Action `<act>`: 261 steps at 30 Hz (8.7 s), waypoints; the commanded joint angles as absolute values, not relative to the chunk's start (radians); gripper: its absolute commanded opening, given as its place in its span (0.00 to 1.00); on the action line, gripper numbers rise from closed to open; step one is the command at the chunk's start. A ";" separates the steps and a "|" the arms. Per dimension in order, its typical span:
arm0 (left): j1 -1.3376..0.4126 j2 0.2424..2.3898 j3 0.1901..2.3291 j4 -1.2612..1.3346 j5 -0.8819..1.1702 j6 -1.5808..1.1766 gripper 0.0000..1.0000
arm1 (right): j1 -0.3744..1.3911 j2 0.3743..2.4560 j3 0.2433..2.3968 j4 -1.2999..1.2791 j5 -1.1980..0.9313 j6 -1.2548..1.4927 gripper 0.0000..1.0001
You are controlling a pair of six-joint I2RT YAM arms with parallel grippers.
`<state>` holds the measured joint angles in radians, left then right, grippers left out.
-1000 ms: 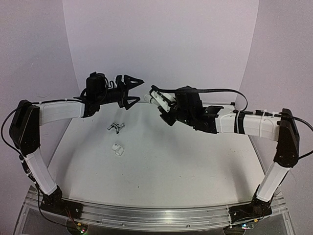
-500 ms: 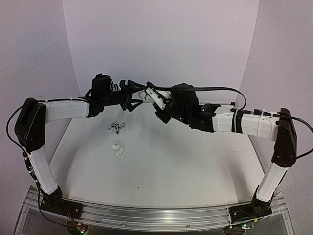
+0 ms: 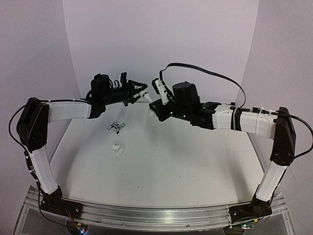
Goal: Install the water faucets
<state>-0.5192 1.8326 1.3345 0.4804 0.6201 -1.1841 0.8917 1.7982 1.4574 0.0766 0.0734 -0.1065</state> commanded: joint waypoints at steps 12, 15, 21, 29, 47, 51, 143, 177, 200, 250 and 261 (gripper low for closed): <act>-0.445 1.841 1.169 1.295 0.765 -1.207 0.58 | 0.795 1.636 1.352 0.568 -0.469 0.610 0.00; -0.384 1.790 1.036 1.270 0.672 -1.262 0.85 | 0.792 1.632 1.368 0.410 -0.363 0.435 0.00; -0.324 1.698 0.967 0.887 0.676 -1.254 0.98 | 0.792 1.710 1.425 0.231 -0.167 -0.013 0.00; -0.313 1.682 1.155 0.322 0.723 -1.138 0.99 | 0.799 1.828 1.522 0.156 -0.049 -0.387 0.00; -0.483 1.728 1.284 0.103 0.400 -1.308 1.00 | 0.962 1.878 1.481 0.102 0.332 -0.523 0.00; -0.535 1.742 1.315 0.060 0.342 -1.268 0.99 | 0.973 1.884 1.505 0.103 0.347 -0.504 0.00; -0.550 1.601 1.211 0.166 0.412 -1.363 0.86 | 0.920 1.755 1.481 0.033 0.378 -0.493 0.00; -0.612 1.847 1.446 0.092 0.398 -1.312 0.24 | 1.022 1.807 1.550 0.005 0.219 -0.431 0.00; -0.580 1.733 1.013 1.010 0.457 -1.197 0.50 | 0.676 1.765 1.227 1.124 -0.817 1.219 0.00; -0.609 1.847 1.485 -0.118 0.388 -1.298 0.64 | 1.010 1.826 1.622 -0.173 0.374 -0.468 0.00; -0.607 1.839 1.455 0.193 0.549 -1.236 0.18 | 0.941 1.750 1.598 -0.101 -0.103 0.076 0.00</act>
<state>-0.5890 1.8550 1.4450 -0.0224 0.4597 -1.2818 0.9854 1.8261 1.5714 -0.2265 0.2418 -0.2477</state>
